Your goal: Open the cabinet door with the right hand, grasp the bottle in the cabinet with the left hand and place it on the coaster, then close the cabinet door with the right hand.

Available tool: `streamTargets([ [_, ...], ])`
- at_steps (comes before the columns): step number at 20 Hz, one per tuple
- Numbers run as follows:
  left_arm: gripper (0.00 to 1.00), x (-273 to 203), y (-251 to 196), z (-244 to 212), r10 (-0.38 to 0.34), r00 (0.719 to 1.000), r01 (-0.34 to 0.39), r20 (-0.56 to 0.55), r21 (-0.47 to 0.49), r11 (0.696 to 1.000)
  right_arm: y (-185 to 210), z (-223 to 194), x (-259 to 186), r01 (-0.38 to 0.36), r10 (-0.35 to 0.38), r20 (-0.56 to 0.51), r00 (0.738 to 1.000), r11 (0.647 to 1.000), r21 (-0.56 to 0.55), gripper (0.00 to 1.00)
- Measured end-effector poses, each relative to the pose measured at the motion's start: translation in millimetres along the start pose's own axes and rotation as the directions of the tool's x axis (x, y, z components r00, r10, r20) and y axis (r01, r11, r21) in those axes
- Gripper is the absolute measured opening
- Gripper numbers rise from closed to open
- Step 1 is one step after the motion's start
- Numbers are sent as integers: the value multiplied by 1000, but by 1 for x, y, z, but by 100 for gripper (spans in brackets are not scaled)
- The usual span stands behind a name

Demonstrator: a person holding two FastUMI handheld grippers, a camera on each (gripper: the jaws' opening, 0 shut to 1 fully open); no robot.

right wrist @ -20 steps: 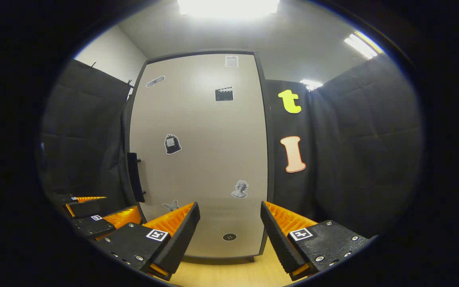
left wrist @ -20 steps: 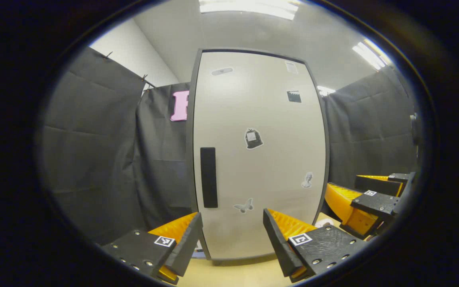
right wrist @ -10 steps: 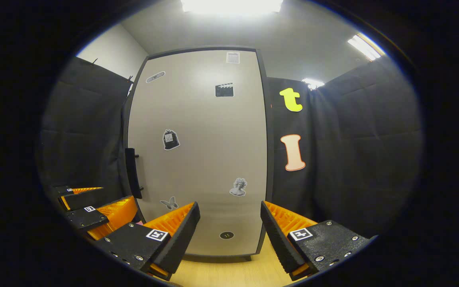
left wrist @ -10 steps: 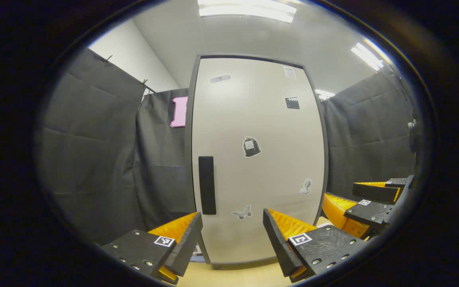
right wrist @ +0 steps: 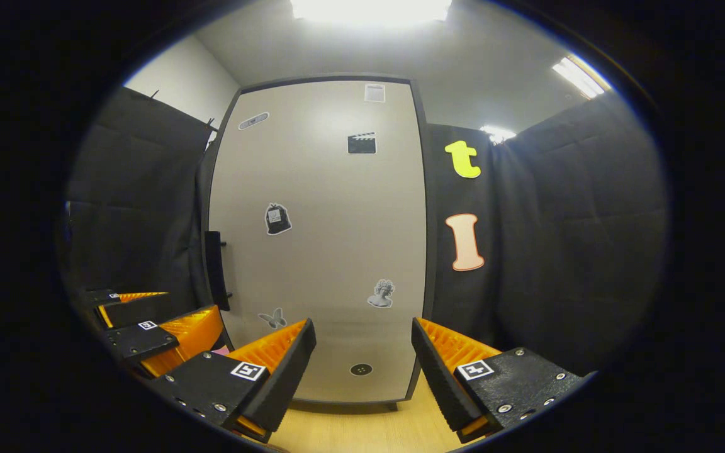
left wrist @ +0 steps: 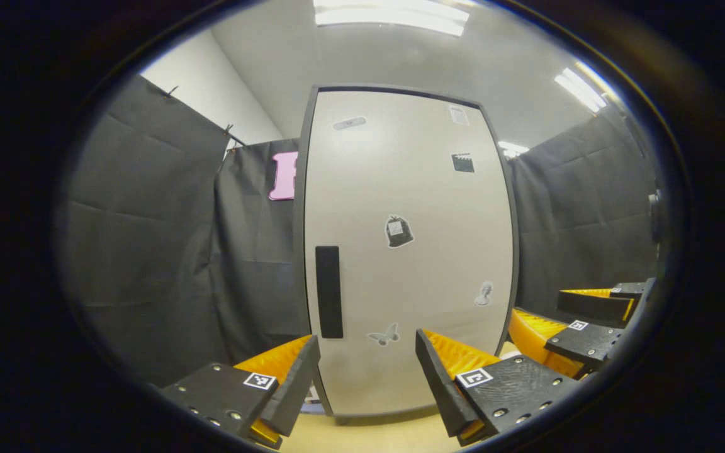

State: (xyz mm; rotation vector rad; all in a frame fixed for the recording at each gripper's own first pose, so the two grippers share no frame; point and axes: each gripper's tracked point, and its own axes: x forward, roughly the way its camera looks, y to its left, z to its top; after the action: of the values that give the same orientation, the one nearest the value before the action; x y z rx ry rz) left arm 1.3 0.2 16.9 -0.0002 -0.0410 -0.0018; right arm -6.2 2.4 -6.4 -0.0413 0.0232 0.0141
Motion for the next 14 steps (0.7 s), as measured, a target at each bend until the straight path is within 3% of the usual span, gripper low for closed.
streamTargets([
  [2,92,1,0,-1,0,1000,0,-2,-2,1000,2,-1,0,-5,5,-2,1000,1000,-5,95],
  [3,88,1,0,-1,-1,1000,1,-3,-3,1000,1,0,0,-4,4,-3,1000,1000,-6,95],
  [5,92,3,-1,-1,-3,1000,3,-6,-1,1000,2,1,0,-4,4,-1,1000,1000,-5,94],
  [6,88,3,-3,-2,-6,1000,6,-6,0,1000,2,2,1,-4,4,-1,1000,1000,-3,95],
  [14,88,-15,13,1,-2,1000,2,15,0,1000,0,9,24,-4,4,21,1000,1000,7,95],
])
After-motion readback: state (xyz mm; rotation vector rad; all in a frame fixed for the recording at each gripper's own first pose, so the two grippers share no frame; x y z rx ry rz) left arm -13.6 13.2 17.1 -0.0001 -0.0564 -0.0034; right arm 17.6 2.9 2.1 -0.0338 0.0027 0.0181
